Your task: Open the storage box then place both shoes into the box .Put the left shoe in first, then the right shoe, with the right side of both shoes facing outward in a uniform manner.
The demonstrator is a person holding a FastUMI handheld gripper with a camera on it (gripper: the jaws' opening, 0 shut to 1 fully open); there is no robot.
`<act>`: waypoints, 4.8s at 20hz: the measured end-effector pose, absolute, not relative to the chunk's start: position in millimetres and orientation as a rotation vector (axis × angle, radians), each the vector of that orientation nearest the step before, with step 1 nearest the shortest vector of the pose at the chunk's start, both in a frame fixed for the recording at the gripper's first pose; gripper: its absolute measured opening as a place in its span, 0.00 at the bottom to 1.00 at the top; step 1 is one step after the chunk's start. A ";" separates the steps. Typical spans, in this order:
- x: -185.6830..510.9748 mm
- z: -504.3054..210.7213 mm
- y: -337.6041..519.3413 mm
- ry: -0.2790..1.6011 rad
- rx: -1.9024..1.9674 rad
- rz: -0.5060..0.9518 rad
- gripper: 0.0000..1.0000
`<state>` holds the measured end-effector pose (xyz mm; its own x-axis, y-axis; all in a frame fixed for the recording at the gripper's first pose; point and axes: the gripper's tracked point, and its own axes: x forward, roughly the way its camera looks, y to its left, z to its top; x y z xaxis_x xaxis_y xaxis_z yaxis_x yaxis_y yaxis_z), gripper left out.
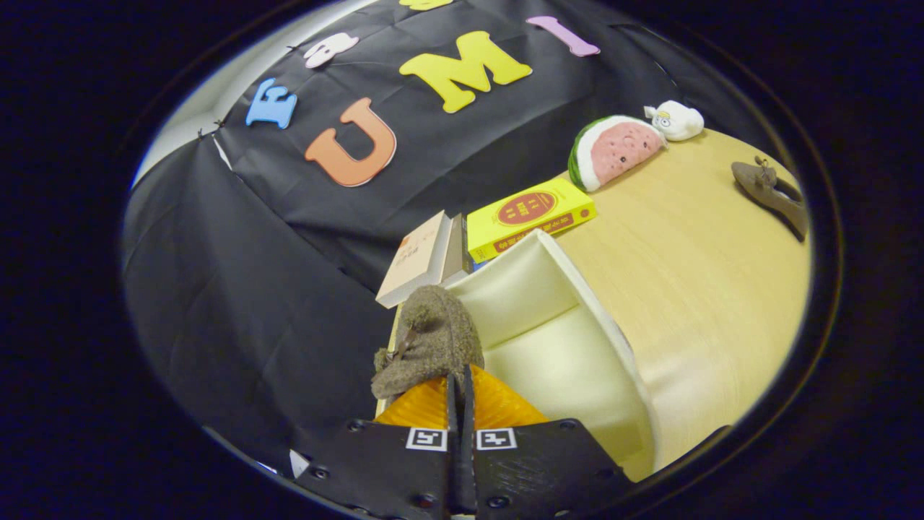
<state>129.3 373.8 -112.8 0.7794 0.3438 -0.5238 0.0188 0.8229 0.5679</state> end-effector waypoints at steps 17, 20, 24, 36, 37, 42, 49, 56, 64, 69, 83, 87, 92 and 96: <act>115.7 -72.6 385.1 0.566 0.470 0.377 0.73; 108.5 -60.0 362.2 0.516 0.435 0.413 0.74; 104.5 -35.1 299.8 0.419 0.396 0.402 0.80; 91.1 -13.2 27.5 0.375 0.215 0.237 0.80; 89.0 -20.2 2.2 0.393 0.178 0.215 0.80; 100.6 -65.2 -118.1 0.484 0.046 0.083 0.80; 136.9 -148.0 -185.5 0.719 -0.027 0.036 0.86; 163.6 -184.9 -194.1 0.868 -0.024 0.034 0.86; 174.4 -196.0 -199.9 0.974 -0.100 -0.013 0.05; 163.6 -180.8 -170.2 0.965 -0.069 -0.010 0.00; 129.5 -48.7 104.1 0.868 0.194 0.186 0.00; 138.0 -18.7 195.0 0.818 0.269 0.195 0.00; 138.4 -22.2 260.7 0.822 0.305 0.107 0.00; 132.7 -42.0 298.5 0.842 0.346 0.092 0.00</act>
